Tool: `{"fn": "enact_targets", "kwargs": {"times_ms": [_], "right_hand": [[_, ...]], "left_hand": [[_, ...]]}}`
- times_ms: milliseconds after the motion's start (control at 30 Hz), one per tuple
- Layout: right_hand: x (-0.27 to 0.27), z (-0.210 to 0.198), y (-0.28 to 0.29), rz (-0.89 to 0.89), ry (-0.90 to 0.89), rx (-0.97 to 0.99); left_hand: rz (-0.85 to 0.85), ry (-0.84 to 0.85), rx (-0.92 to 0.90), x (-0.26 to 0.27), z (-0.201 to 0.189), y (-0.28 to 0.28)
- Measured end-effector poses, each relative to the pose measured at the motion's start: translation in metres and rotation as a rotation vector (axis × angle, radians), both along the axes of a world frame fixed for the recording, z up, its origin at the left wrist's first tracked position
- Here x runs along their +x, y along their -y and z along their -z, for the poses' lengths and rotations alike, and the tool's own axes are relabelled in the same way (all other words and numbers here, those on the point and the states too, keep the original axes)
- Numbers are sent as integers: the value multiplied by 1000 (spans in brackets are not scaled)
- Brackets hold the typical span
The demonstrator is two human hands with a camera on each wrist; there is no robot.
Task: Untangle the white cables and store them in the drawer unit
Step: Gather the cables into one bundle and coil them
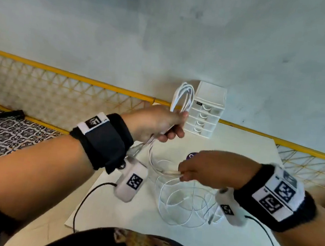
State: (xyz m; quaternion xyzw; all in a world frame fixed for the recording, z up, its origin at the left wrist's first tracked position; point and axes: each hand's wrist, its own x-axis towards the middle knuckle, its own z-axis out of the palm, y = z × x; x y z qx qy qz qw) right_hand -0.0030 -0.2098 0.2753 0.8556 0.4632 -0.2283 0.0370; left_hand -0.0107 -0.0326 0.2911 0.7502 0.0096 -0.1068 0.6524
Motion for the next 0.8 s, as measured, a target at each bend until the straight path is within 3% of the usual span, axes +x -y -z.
{"fn": "enact_targets", "kwargs": {"times_ms": [67,200,333,467,533,667,733,800], "right_hand": [[9,-13,-4,-6,160,33],[10,-23,3,149,261,243],[6,-14,19,305,308,529],[16,-16,38,453,19,756],[29,-9,61,506,-162,833],[42,15,105,651,-148,843],[39,22,103,714,-180,1067],[33,20,87,702,-325,1354]], "left_hand": [[-22,-32,-34,-2,15,24],[-80,-63,-202,-6,22,46],[-81,-28,-117,-9,22,56],[-6,40,32,-13,26,71],[-28,103,-52,-12,24,68],[-107,235,-341,-8,19,48],[-142,262,-337,-10,21,53],[-142,246,-287,-15,30,70]]}}
